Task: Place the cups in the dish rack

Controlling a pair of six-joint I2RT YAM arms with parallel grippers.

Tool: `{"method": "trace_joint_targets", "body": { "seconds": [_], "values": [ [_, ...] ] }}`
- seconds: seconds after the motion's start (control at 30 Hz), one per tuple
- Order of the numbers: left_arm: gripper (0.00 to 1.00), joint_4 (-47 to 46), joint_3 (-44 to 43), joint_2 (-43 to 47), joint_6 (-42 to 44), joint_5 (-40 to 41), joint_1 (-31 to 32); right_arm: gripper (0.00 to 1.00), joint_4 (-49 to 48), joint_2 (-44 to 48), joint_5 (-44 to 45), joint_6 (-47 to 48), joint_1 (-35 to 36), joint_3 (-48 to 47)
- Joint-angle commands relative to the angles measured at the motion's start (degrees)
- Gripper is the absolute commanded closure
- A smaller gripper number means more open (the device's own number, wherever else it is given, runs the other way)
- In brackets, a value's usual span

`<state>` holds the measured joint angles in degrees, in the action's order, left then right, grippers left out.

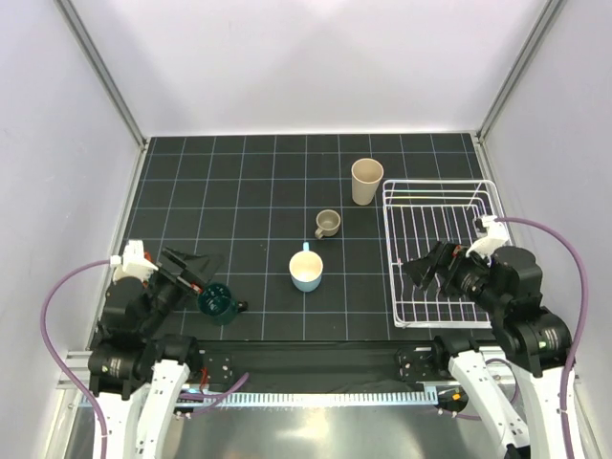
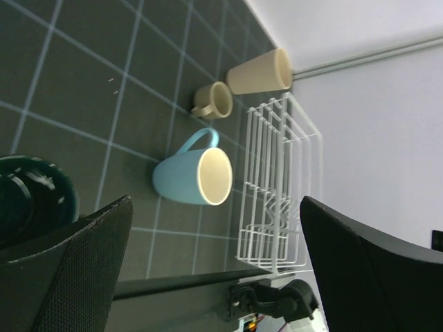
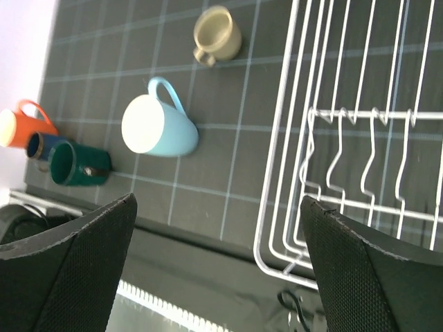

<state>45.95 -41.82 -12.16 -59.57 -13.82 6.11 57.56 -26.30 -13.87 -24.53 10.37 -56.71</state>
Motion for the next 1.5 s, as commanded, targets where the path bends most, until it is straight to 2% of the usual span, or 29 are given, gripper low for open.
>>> {"method": "trace_joint_targets", "body": {
  "seconds": [0.0,0.13,0.27,0.43,0.67,0.8,1.0,1.03,1.1,1.2,1.47],
  "values": [
    [0.00,7.04,-5.27,-4.35,5.59,2.40,-0.31,0.00,3.09,-1.64,-0.89,1.24,-0.17,-2.09],
    [0.00,11.16,-9.05,-6.46,5.70,6.87,-0.31,0.00,2.03,-1.29,-4.49,2.03,-0.17,-0.52],
    [0.00,16.71,-11.35,-9.71,5.34,15.47,-0.31,0.00,1.24,-2.35,-9.15,1.95,-0.09,0.02],
    [0.00,22.76,-15.38,-20.77,10.17,23.48,-0.31,0.00,0.45,-2.87,-11.88,2.03,-0.18,-1.03],
    [0.01,21.99,-20.84,-30.80,14.65,39.39,-0.40,0.00,1.07,-4.37,-15.39,4.14,-0.18,-0.95],
    [0.05,19.88,-22.86,-38.87,18.43,42.47,-0.83,0.00,0.36,-3.93,-18.90,4.93,-0.17,-1.38],
    [0.10,14.36,-21.73,-43.47,23.27,43.70,-5.57,0.00,1.68,-6.12,-19.62,6.08,-0.09,-4.37],
    [0.17,13.73,-20.76,-43.91,23.97,43.71,-5.84,0.00,1.77,-6.21,-19.88,5.90,0.00,-4.72],
    [0.22,11.37,-19.71,-44.70,25.02,43.36,-10.14,0.00,1.59,-6.48,-20.41,5.90,0.09,-5.43],
    [0.27,8.81,-18.03,-47.24,27.05,41.78,-13.75,0.00,1.06,-6.83,-20.85,5.81,0.53,-5.43],
    [0.41,5.81,-16.01,-52.43,28.46,43.88,-14.46,0.00,0.71,-7.97,-20.94,5.38,0.70,-5.43]
  ]
}}
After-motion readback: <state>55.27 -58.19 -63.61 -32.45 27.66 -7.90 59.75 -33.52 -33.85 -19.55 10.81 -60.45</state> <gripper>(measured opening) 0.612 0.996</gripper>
